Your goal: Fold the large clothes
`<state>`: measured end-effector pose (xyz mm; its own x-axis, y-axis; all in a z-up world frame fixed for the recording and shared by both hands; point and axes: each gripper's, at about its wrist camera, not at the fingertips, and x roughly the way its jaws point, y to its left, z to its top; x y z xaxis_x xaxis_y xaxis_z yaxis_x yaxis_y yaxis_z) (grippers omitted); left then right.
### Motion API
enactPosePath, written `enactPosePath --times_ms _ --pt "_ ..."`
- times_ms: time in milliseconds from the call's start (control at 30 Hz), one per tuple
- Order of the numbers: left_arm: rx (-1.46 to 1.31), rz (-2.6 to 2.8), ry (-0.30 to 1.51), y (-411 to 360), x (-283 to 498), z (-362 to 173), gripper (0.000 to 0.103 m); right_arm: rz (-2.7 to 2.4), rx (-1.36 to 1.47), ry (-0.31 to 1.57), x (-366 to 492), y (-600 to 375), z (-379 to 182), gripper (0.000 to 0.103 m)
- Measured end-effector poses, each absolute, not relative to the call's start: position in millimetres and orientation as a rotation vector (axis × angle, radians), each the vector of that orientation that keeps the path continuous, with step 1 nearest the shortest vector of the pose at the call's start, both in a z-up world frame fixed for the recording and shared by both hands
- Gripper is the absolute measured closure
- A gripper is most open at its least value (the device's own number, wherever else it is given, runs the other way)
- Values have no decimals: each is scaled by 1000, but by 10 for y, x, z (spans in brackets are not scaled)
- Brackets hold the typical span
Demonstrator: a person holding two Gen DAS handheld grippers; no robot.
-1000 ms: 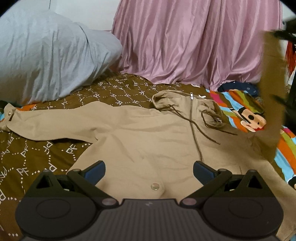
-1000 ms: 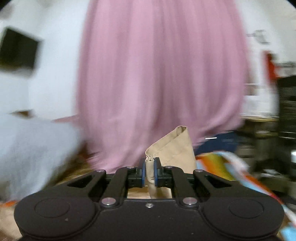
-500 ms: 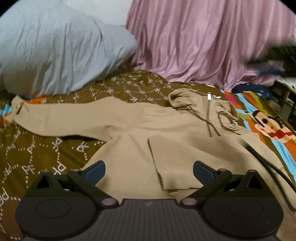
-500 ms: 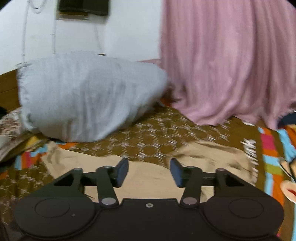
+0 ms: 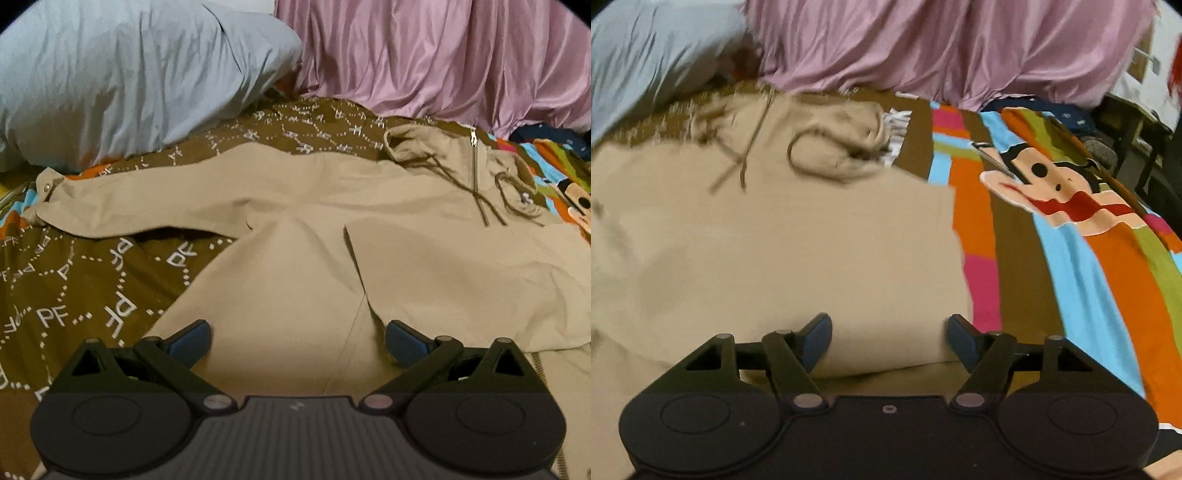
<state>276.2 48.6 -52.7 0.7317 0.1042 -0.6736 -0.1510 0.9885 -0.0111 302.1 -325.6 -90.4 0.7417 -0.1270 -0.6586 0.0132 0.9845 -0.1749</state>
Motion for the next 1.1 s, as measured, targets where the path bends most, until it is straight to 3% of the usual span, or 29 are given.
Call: enactPosePath --times_ms 167,300,633,867,933,1100 --pt "-114 195 659 871 2549 -143 1 -8 -143 696 2769 -3110 -781 26" --pt "-140 351 636 1531 2544 82 1 94 -121 625 2275 -2997 -421 4" --pt "-234 572 564 3470 3071 11 1 183 -12 612 1373 -2692 -344 1" --pt "-529 641 593 4250 3485 -238 26 180 4 643 1416 -2686 -527 1" --pt "-598 645 610 4339 3549 -325 29 170 17 652 1448 -2711 -557 1" --pt "-762 664 637 4467 3612 -533 54 161 28 680 1467 -2727 -607 1"
